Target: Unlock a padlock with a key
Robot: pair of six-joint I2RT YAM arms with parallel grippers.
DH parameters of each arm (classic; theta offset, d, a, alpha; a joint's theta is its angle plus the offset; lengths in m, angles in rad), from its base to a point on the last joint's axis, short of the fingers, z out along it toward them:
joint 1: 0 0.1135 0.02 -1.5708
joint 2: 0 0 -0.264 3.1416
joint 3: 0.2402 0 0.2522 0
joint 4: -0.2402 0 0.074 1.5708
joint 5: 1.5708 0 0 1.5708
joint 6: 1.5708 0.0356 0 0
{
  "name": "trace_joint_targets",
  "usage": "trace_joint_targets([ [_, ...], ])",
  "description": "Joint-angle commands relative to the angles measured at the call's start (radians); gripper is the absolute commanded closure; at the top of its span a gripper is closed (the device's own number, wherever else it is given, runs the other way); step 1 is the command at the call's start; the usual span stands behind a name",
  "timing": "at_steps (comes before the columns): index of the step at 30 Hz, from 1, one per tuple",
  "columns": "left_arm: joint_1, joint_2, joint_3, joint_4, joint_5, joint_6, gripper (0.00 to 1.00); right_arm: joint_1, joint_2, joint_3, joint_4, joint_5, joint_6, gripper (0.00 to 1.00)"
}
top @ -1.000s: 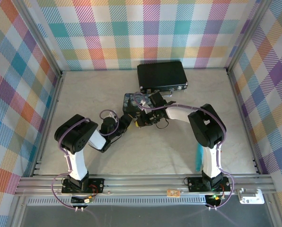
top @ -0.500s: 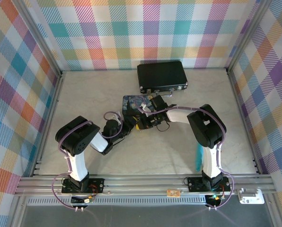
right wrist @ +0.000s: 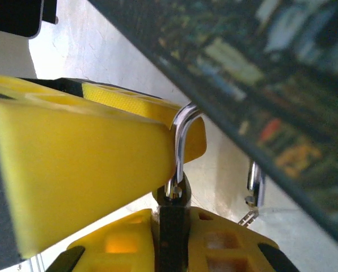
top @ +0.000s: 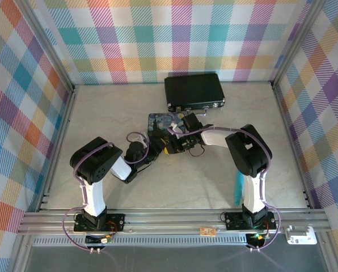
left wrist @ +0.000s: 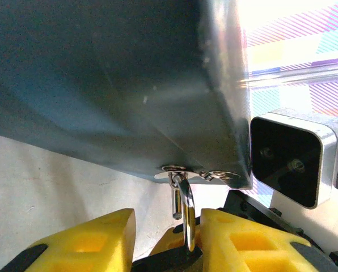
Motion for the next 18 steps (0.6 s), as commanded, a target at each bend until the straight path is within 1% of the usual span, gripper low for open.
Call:
trace_joint_targets([
  [1,-0.014,-0.026,0.036,0.077,0.061,-0.002,0.65,0.019,0.019,0.008,-0.061,-0.004,-0.049,1.00],
  [5,-0.010,-0.030,0.049,0.064,0.067,0.037,0.65,0.019,0.020,0.020,-0.083,-0.025,-0.075,1.00],
  [7,-0.005,-0.016,0.066,0.069,0.090,0.037,0.67,0.019,0.027,0.042,-0.107,-0.047,-0.083,1.00],
  [10,-0.005,0.004,0.088,0.071,0.122,0.030,0.75,0.019,0.024,0.052,-0.113,-0.063,-0.085,1.00],
  [15,-0.005,-0.006,0.086,0.075,0.124,0.037,0.92,0.019,0.027,0.056,-0.106,-0.069,-0.078,1.00],
  [17,-0.005,-0.015,0.081,0.073,0.120,0.043,0.99,0.019,0.027,0.059,-0.107,-0.072,-0.073,0.96],
  [18,-0.005,-0.015,0.079,0.072,0.118,0.043,1.00,0.019,0.024,0.060,-0.105,-0.071,-0.068,0.94],
])
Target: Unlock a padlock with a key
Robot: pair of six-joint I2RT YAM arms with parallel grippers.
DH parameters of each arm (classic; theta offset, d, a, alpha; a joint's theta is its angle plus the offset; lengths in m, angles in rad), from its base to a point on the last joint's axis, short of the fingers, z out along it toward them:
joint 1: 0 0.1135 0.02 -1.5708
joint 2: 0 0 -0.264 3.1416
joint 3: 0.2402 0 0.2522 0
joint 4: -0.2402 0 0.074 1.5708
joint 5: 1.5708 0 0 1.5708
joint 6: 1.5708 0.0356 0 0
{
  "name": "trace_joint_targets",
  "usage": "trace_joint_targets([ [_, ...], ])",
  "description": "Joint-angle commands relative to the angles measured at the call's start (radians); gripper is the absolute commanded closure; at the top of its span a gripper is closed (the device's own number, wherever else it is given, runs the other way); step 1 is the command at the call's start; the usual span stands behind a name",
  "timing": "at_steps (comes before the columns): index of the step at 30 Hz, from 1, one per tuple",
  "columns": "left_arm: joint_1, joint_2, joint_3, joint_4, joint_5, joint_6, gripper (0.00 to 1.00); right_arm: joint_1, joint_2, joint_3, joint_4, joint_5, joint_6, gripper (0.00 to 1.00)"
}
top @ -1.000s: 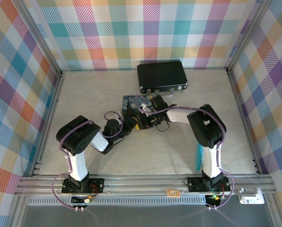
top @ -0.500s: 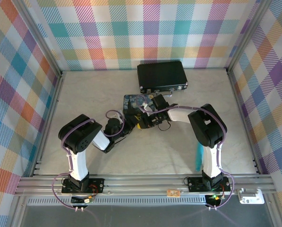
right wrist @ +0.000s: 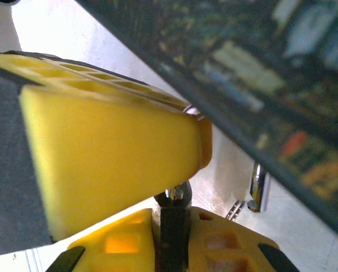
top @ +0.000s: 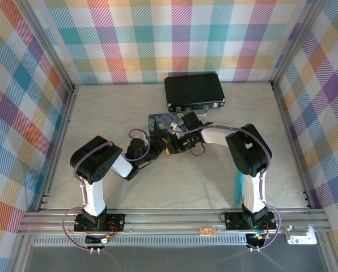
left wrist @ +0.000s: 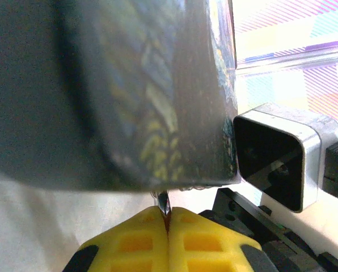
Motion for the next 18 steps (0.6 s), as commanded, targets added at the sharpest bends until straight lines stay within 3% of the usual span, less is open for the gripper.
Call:
trace_joint_targets([
  [1,-0.015,-0.022,0.026,0.101,0.056,0.013,1.00,0.026,0.014,0.020,-0.012,-0.071,-0.010,0.91],
  [5,-0.012,0.001,0.019,0.104,0.043,0.002,1.00,0.026,-0.024,0.011,-0.006,-0.055,0.008,0.82],
  [8,-0.011,0.004,0.014,0.103,0.032,0.007,1.00,0.021,-0.067,0.004,-0.027,-0.029,0.034,0.55],
  [11,-0.001,0.005,0.006,0.103,0.022,0.017,1.00,0.009,-0.126,-0.001,-0.082,0.006,0.067,0.38],
  [18,0.005,0.000,0.004,0.103,0.010,0.008,1.00,-0.066,-0.253,-0.008,-0.169,0.125,0.185,0.30],
])
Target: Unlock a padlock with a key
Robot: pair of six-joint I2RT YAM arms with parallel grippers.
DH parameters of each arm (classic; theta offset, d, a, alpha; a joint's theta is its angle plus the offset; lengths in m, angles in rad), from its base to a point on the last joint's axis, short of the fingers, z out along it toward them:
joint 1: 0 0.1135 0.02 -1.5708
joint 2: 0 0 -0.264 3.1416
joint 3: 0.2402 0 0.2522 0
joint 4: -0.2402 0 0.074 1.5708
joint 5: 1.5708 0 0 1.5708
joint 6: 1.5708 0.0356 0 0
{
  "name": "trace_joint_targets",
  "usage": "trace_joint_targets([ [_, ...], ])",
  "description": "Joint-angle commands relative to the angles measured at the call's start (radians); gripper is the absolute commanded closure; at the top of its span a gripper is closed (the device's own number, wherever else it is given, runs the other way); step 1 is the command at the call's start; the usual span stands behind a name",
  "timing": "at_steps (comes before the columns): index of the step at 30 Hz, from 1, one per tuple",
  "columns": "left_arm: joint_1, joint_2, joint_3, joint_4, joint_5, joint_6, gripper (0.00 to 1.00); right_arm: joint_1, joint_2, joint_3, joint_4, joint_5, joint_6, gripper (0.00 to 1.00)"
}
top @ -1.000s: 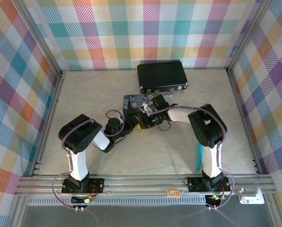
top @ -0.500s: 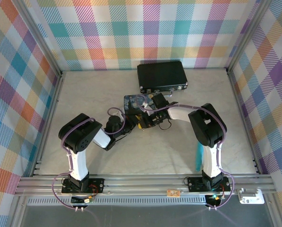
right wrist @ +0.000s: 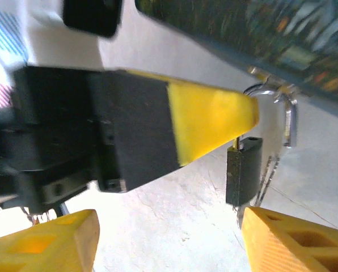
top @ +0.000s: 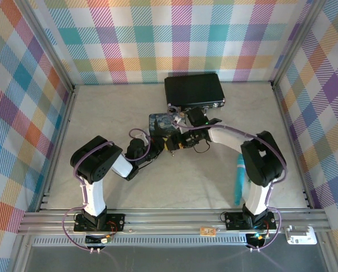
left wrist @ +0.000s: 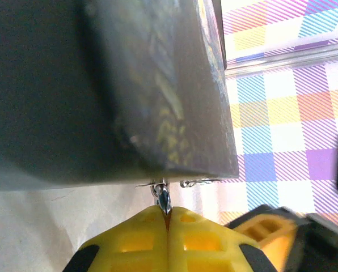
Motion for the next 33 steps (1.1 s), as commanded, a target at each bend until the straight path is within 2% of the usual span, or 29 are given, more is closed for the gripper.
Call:
trace_joint_targets([
  [1,0.004,-0.005,0.003,0.070,0.005,0.013,1.00,-0.048,-0.039,0.015,-0.056,0.090,0.085,0.29],
  [6,0.012,-0.007,0.000,0.045,0.018,0.020,1.00,-0.070,-0.003,0.064,-0.027,0.288,0.152,0.25],
  [16,0.016,-0.016,0.004,0.012,0.005,0.055,1.00,-0.070,0.148,0.164,0.128,0.349,0.248,0.25],
  [22,0.016,0.011,0.009,0.041,-0.044,0.034,1.00,-0.069,0.215,0.158,0.198,0.394,0.373,0.34],
  [28,0.016,0.029,-0.022,0.067,-0.172,0.036,1.00,-0.014,0.211,0.070,0.236,0.447,0.482,0.40],
  [33,0.009,0.053,-0.020,0.082,-0.281,-0.018,1.00,0.033,0.216,0.037,0.252,0.497,0.547,0.51],
])
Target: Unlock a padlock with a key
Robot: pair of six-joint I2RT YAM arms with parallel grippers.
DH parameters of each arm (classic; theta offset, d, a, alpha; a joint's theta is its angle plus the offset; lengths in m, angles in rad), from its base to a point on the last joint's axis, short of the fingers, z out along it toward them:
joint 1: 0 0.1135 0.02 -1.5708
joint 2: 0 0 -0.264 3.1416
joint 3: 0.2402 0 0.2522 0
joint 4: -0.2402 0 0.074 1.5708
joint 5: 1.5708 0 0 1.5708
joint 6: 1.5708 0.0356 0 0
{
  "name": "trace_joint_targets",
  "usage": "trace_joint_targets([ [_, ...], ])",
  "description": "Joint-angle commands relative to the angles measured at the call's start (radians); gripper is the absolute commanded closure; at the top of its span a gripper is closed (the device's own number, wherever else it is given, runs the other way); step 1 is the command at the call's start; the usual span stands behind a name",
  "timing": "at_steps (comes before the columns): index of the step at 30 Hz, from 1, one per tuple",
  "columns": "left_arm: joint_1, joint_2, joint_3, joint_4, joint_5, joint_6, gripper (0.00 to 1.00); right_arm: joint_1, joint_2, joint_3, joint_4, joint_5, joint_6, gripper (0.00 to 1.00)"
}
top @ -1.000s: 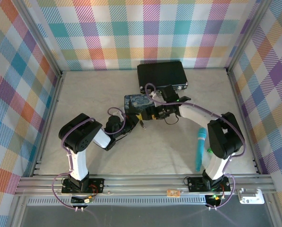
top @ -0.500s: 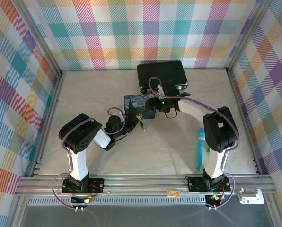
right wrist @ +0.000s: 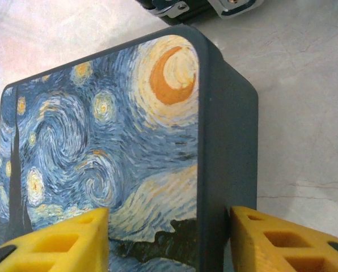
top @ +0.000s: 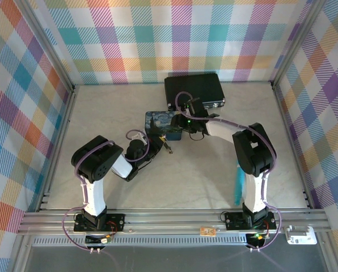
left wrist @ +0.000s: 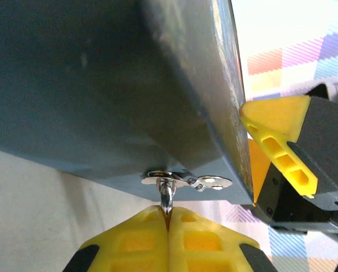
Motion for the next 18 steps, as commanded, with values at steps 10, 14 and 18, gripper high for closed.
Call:
trace_joint_targets([
  [10,-0.026,-0.022,-0.050,0.050,-0.403,-0.087,1.00,0.063,-0.013,-0.136,-0.042,0.147,0.173,0.55],
  [14,-0.040,-0.016,-0.038,0.052,-0.497,-0.130,1.00,0.064,-0.040,-0.167,-0.016,0.164,0.203,0.56],
  [18,-0.045,-0.008,-0.006,0.056,-0.540,-0.156,1.00,0.065,-0.042,-0.169,-0.011,0.173,0.223,0.57],
])
